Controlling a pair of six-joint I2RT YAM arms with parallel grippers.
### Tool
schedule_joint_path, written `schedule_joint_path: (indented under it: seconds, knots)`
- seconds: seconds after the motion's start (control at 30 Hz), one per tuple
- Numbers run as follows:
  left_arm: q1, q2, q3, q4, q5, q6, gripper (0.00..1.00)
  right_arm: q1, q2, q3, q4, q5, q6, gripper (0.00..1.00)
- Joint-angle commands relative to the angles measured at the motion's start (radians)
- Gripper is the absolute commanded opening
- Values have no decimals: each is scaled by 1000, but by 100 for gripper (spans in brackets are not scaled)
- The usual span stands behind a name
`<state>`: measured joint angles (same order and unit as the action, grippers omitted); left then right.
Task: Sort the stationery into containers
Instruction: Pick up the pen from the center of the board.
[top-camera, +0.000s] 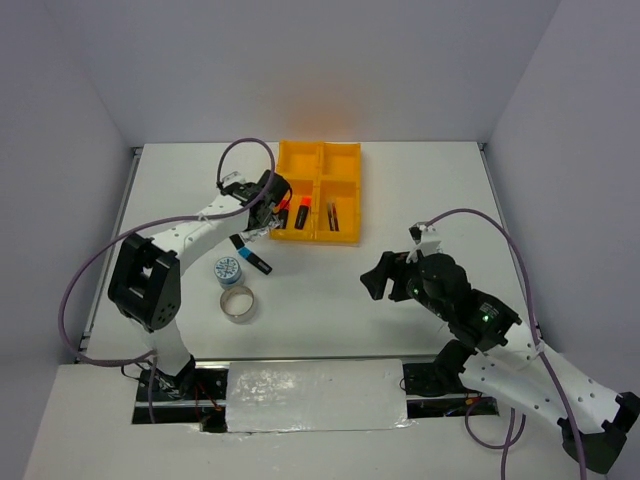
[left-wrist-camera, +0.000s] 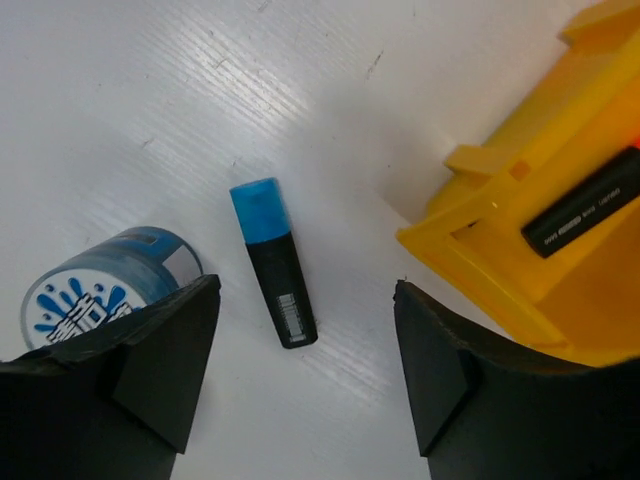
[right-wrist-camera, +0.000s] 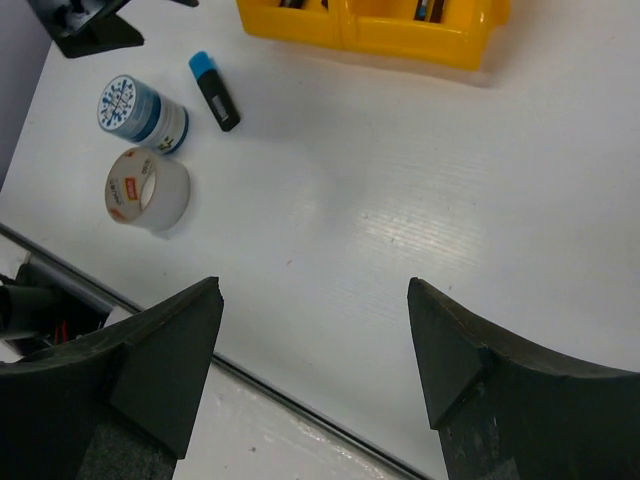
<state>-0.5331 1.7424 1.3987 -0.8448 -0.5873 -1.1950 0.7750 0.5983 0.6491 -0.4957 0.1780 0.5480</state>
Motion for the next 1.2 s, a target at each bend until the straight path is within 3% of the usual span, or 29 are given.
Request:
schedule_joint_path:
  seconds: [0.0, 0.1, 0.57, 0.67, 0.83, 1.0, 1.1, 1.17]
  knots:
    - [18, 40, -12, 49, 32, -34, 80, 27, -12, -9, 11, -29, 29, 82]
    - [28, 65, -71, 88, 55, -48, 70, 41, -2, -8, 20, -34, 24, 82]
    - [67, 127, -199, 191, 118, -45, 69, 109, 70, 24, 49, -20, 20, 82]
    - [76, 152, -208, 219, 139, -34, 59, 128, 77, 38, 36, -2, 17, 82]
    - [85, 138, -224, 236, 158, -23, 31, 141, 77, 55, 25, 12, 10, 82]
    - [84, 13, -211, 201, 113, -17, 12, 145, 77, 52, 36, 5, 1, 82]
    - [76, -111, -224, 285, 118, 116, 0, 145, 75, 49, 37, 5, -3, 82]
    - [53, -179, -216, 383, 126, 211, 0, 144, 69, 47, 46, 3, -3, 82]
